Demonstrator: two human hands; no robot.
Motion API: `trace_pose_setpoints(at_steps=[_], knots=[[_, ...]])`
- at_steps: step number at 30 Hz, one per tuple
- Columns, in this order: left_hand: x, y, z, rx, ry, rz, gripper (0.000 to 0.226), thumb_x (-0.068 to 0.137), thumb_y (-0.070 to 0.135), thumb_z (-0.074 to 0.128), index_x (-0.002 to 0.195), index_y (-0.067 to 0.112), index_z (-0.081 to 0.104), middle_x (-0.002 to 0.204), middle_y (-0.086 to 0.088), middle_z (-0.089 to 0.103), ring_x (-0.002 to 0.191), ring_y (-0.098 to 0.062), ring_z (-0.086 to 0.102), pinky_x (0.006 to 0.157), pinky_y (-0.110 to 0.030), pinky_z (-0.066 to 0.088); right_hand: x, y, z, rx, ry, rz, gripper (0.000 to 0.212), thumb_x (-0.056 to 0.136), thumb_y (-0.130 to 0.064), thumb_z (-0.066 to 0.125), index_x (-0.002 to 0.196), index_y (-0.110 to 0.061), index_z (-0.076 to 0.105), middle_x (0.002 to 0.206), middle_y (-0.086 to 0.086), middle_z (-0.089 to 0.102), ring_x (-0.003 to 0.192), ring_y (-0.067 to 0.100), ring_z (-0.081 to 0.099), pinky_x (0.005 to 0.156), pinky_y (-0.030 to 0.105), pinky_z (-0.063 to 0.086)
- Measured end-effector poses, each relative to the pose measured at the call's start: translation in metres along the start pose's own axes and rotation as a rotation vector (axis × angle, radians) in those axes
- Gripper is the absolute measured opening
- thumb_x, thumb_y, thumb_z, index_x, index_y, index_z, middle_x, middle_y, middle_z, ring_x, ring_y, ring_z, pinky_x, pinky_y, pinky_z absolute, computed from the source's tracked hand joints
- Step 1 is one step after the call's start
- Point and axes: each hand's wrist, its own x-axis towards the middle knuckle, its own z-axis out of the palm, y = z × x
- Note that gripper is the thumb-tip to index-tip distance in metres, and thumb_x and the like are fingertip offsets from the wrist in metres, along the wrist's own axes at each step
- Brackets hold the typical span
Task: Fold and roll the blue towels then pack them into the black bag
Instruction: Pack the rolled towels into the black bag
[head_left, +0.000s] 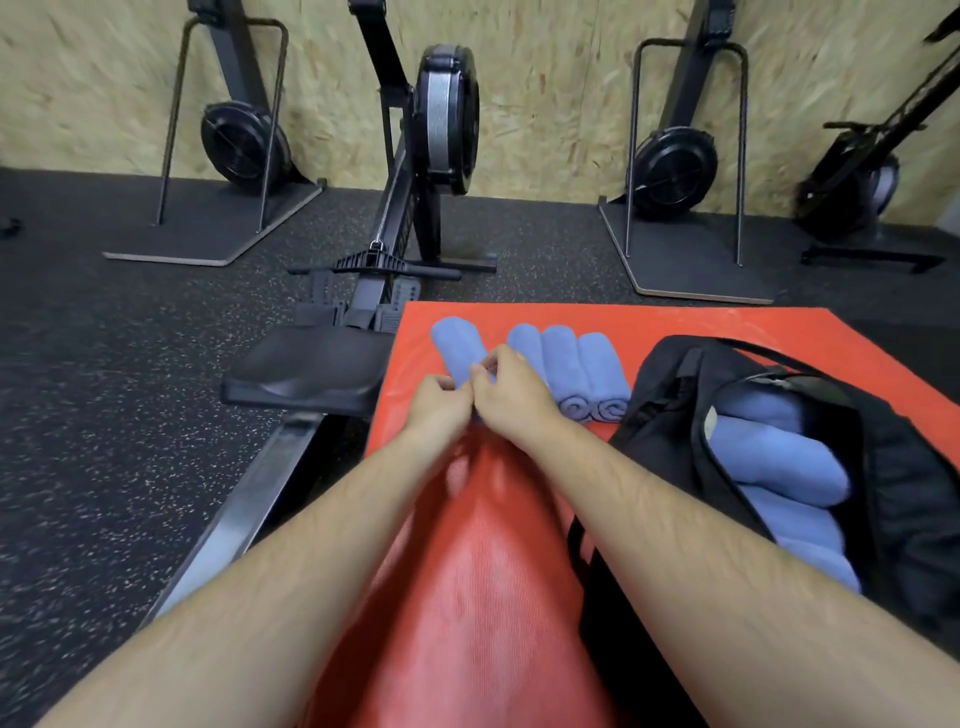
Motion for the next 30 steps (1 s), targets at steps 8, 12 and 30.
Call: trace_pose_setpoints(at_steps=[8,12,30], knots=[[-0.118,0.057,-0.024,-0.078,-0.107,0.389,0.023,0.085,-0.005,0.062,0.105,0.004,0.056,0.097,-0.011,0.068,0.083,-0.016,0.066,0.072,-0.02,0.052,-0.073,-0.036,-0.091,0.243,0.058,-0.055,0.042,0.077,-0.02,0.071,0.108,-0.02,0.043,0.11,0.003,0.05,0.081,0.016,0.056,0.054,0.023,0.048],[-0.154,0.087,-0.016,0.359,-0.046,0.672,0.01,0.083,0.008,0.058,0.084,0.013,0.067,0.089,0.002,0.064,0.091,-0.015,0.059,0.079,-0.018,0.041,-0.112,-0.027,-0.158,0.11,0.121,-0.071,0.039,0.073,-0.022,0.068,0.099,-0.023,0.038,0.089,-0.004,0.054,0.076,0.023,0.051,0.057,0.034,0.035],[-0.229,0.142,0.154,1.22,-0.6,1.072,0.034,0.078,0.035,0.07,0.099,0.02,0.047,0.105,0.0,0.055,0.095,-0.026,0.057,0.078,-0.037,0.045,-0.226,0.143,-0.305,-0.143,0.108,-0.068,0.059,0.065,-0.02,0.071,0.12,-0.033,0.054,0.111,-0.015,0.065,0.1,0.011,0.062,0.083,0.028,0.048]])
